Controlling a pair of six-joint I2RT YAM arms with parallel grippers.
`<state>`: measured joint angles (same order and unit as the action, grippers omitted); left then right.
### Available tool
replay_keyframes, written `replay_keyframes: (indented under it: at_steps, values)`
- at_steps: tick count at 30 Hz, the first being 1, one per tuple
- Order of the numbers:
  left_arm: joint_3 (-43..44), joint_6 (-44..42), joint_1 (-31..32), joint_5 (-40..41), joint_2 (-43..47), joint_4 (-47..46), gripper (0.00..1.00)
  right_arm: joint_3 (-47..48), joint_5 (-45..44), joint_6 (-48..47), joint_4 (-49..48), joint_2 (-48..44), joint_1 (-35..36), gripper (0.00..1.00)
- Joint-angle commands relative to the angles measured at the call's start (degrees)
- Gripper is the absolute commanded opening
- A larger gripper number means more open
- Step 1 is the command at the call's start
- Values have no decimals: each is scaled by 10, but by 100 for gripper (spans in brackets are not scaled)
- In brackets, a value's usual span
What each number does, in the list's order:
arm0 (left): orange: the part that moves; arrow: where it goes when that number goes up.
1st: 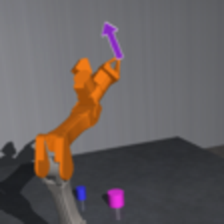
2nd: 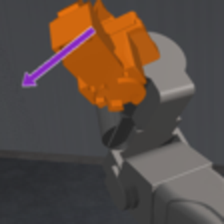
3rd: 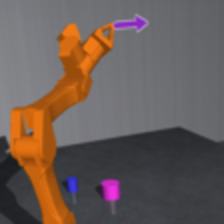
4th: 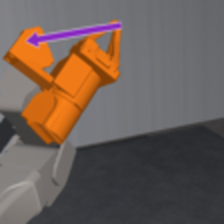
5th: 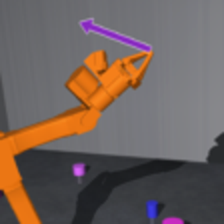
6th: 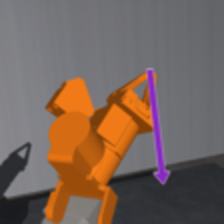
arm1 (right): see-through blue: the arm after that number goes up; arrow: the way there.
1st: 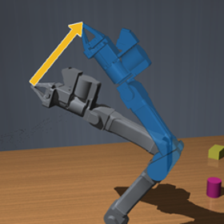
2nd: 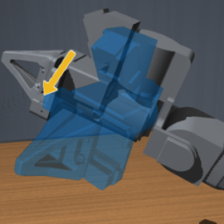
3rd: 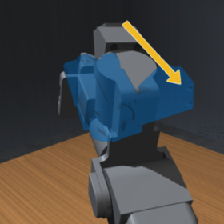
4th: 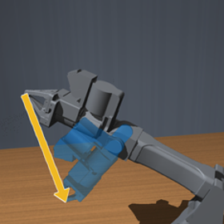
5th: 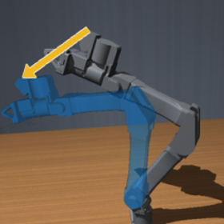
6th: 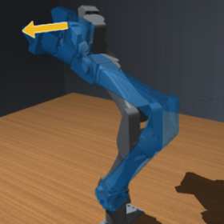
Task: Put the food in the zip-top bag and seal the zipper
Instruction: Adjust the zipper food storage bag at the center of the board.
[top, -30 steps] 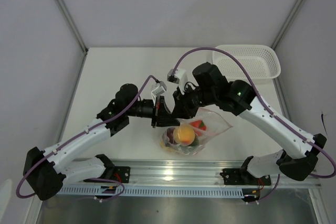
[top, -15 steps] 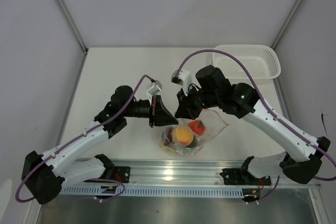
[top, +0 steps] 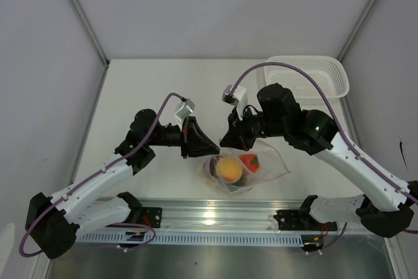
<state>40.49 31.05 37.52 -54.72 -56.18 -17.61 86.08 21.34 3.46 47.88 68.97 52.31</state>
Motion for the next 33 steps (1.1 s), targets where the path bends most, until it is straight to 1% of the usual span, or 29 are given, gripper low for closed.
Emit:
replay_keyframes:
  at_steps: [1, 2, 3, 6, 8, 11, 17, 19, 21, 28, 29, 33]
  values:
    - [0, -6, -11, -27, 15, -31, 20, 13, 33, 5, -25, 14, -3, 0]
    - [-4, -11, -11, -19, 27, -32, 27, 15, 43, 1, -24, 24, -4, 0]
    - [-7, -14, -10, -14, 33, -33, 38, 19, 46, -4, -25, 27, -4, 0]
    - [-13, -32, -10, -5, 55, -34, 52, 33, 75, -10, -24, 39, -10, 0]
    - [-15, -41, -10, -17, 60, -38, 54, 36, 103, -7, -26, 42, -25, 0]
    - [-11, -45, -11, -34, 55, -42, 53, 37, 128, 0, -38, 42, -37, 0]
    - [-8, -41, -10, -41, 23, -39, 52, 39, 143, 15, -51, 44, -40, 0]
    - [-9, -35, -10, -36, 16, -46, 53, 39, 152, 17, -55, 46, -40, 0]
    - [-10, -26, -10, -25, 15, -66, 58, 40, 153, 19, -55, 48, -40, 0]
    - [7, -8, 3, -8, -12, -91, 60, 39, 161, 25, -59, 50, -38, 0]
    - [8, -6, 5, -7, -16, -97, 62, 39, 162, 26, -60, 51, -38, 0]
    - [20, -16, 35, 5, -36, -101, 63, 38, 164, 30, -65, 51, -38, 0]
